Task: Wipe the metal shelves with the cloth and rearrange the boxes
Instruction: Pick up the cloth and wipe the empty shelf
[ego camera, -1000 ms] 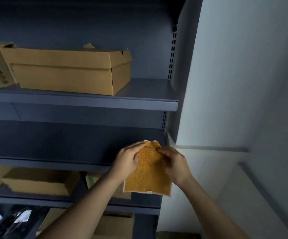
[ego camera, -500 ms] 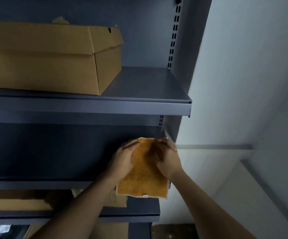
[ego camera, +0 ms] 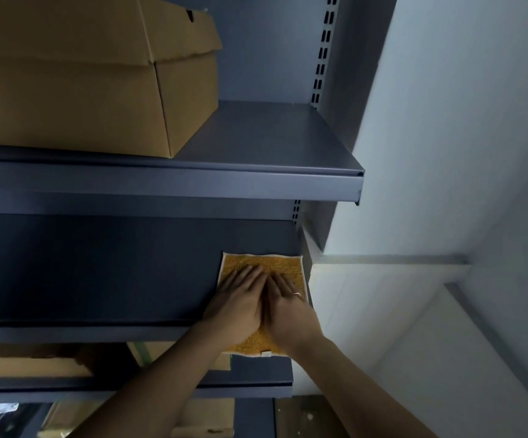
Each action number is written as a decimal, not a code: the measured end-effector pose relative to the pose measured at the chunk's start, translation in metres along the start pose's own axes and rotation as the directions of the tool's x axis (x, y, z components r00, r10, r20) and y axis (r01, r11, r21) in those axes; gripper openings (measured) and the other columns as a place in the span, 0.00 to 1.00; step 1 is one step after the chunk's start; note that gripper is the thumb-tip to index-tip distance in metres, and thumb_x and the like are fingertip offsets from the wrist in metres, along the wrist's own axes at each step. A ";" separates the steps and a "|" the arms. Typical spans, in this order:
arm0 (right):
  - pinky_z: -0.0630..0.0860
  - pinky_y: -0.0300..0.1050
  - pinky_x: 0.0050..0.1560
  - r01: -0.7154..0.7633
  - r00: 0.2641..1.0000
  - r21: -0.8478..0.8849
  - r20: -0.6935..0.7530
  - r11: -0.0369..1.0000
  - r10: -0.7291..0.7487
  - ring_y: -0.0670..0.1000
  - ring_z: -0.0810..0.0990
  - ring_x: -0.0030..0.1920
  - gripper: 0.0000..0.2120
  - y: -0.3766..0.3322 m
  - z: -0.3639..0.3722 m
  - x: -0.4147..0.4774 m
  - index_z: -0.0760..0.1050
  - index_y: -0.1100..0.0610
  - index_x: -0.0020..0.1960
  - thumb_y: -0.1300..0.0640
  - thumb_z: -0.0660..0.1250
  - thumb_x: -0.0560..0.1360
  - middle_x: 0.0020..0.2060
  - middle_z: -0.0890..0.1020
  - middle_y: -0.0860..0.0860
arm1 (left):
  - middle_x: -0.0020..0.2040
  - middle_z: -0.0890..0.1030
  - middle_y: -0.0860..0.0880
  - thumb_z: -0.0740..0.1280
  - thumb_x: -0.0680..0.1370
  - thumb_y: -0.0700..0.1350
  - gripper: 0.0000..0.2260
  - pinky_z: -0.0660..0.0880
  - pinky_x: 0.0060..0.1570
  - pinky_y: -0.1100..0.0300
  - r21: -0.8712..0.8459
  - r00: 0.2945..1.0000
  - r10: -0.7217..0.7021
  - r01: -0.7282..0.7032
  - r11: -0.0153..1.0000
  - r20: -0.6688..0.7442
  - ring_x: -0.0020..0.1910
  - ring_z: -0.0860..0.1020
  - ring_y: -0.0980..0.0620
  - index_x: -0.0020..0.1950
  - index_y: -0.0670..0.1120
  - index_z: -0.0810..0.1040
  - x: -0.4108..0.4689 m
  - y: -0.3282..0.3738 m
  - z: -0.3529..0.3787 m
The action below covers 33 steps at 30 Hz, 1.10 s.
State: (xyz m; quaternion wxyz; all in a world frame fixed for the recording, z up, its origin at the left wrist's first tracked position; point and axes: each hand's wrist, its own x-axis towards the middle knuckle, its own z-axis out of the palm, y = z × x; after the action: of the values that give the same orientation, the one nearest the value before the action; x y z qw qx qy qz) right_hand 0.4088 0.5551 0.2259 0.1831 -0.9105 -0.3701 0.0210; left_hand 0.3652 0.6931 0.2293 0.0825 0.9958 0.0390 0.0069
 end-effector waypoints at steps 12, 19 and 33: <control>0.37 0.47 0.76 0.048 0.997 -0.117 0.073 0.992 -0.039 0.56 0.47 0.82 0.35 0.024 0.002 0.026 0.46 0.58 0.83 0.39 0.42 0.83 0.82 0.52 0.55 | 0.83 0.39 0.54 0.42 0.86 0.53 0.26 0.39 0.80 0.53 0.026 0.993 -0.109 0.108 0.994 0.042 0.81 0.38 0.56 0.83 0.51 0.40 0.020 0.001 0.003; 0.37 0.48 0.79 0.032 0.992 -0.124 0.126 0.992 -0.016 0.53 0.42 0.82 0.32 0.036 -0.006 0.063 0.41 0.56 0.83 0.41 0.43 0.85 0.83 0.46 0.53 | 0.83 0.40 0.54 0.43 0.86 0.53 0.26 0.38 0.79 0.54 0.037 0.994 -0.105 0.104 0.994 0.020 0.81 0.39 0.55 0.83 0.51 0.41 0.059 -0.014 0.002; 0.37 0.52 0.81 -0.062 0.982 -0.196 0.163 0.979 0.095 0.53 0.38 0.82 0.32 0.063 -0.003 0.146 0.38 0.56 0.83 0.42 0.39 0.84 0.82 0.40 0.55 | 0.83 0.45 0.53 0.45 0.85 0.54 0.25 0.40 0.79 0.50 0.007 0.993 -0.113 0.113 0.994 -0.017 0.81 0.41 0.53 0.83 0.56 0.48 0.133 -0.046 0.002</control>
State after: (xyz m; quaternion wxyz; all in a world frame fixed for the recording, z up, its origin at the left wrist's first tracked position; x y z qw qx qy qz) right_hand 0.5565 0.6122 0.2207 0.0618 -0.9325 -0.3486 0.0709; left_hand 0.4944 0.7489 0.2211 0.0784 0.9922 0.0961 0.0103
